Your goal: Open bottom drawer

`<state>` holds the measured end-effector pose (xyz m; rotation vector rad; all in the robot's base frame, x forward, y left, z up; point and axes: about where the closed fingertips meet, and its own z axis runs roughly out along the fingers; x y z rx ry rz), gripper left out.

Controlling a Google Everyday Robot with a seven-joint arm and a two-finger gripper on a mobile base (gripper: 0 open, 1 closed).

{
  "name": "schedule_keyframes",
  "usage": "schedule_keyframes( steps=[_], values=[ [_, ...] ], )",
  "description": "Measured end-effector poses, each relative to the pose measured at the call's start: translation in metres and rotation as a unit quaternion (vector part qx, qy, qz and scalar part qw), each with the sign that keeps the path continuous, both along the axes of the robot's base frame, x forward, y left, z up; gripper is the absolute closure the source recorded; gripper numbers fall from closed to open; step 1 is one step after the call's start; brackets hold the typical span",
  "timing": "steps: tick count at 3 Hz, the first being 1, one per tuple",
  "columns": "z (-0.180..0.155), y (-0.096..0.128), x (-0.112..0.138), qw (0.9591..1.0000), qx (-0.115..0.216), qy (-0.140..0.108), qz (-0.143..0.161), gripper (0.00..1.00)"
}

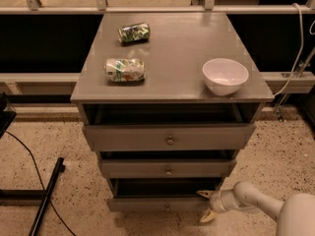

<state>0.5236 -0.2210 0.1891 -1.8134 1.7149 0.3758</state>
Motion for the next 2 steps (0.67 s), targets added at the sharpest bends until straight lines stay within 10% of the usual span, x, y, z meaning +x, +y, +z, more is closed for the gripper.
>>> schedule_keyframes(
  steps=[2],
  values=[
    [0.0000,0.0000,0.0000,1.0000,0.000,0.000,0.000,0.00]
  ],
)
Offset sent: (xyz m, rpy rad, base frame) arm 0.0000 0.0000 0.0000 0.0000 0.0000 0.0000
